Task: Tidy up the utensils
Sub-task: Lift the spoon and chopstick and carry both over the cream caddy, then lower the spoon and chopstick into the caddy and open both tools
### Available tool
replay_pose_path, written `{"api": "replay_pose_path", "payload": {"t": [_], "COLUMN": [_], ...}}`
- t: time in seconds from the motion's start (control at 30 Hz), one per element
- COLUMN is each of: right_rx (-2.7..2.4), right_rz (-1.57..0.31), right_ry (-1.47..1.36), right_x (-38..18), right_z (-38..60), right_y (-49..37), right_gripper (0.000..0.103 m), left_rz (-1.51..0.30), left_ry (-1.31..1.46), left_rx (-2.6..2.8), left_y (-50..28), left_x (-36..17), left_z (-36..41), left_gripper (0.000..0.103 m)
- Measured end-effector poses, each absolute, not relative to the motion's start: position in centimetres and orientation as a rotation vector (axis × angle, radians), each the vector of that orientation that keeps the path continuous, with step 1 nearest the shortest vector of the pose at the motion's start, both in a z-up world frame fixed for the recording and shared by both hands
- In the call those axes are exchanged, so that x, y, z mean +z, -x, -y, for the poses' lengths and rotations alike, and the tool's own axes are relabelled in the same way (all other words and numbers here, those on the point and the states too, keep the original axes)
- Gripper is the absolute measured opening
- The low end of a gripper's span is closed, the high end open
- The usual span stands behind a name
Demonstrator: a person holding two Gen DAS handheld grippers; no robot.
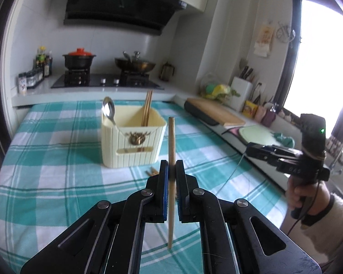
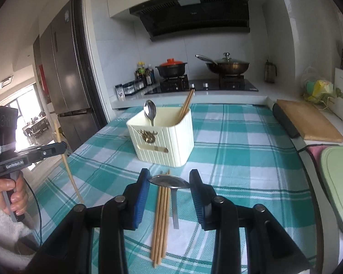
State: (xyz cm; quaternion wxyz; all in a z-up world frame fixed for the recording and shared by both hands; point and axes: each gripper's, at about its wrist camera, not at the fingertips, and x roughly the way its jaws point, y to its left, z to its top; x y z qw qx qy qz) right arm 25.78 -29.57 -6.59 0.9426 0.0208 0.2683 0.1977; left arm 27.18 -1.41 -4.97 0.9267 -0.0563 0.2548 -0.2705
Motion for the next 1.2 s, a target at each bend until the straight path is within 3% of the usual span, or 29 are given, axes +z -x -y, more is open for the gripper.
{"api": "replay_pose_path", "payload": {"t": [0.4,0.83,1.03,1.2], "right_rx": [0.423,0.455,0.441,0.429], "right_rz": [-0.509,-0.393,-0.375,-0.515], "right_ry": [-0.025,-0.042,-0.054,-0.107], "right_x": [-3.4,4.6,3.6,-1.0], "right_z": [27.9,24.7,23.0,22.5], "right_y": [-28.5,-39.5,-44.6,-48.7], "right_gripper": [0.036,0.036,0.036,0.036], "left_rz": [-0.488,-0.254,-0.289,-0.444], "left_ry": [0.171,0.153,0.194,0.195], "left_rx": [-0.568,-0.462,-0.4,-0.387], "left_y": [-28.6,-38.1,-45.0,-50.0], "left_x": [-1.7,10.4,8.5,2.9], "left_z": [-0.3,-1.2,0.1,2.0], "left_gripper": [0.004,0.004,0.004,0.004]}}
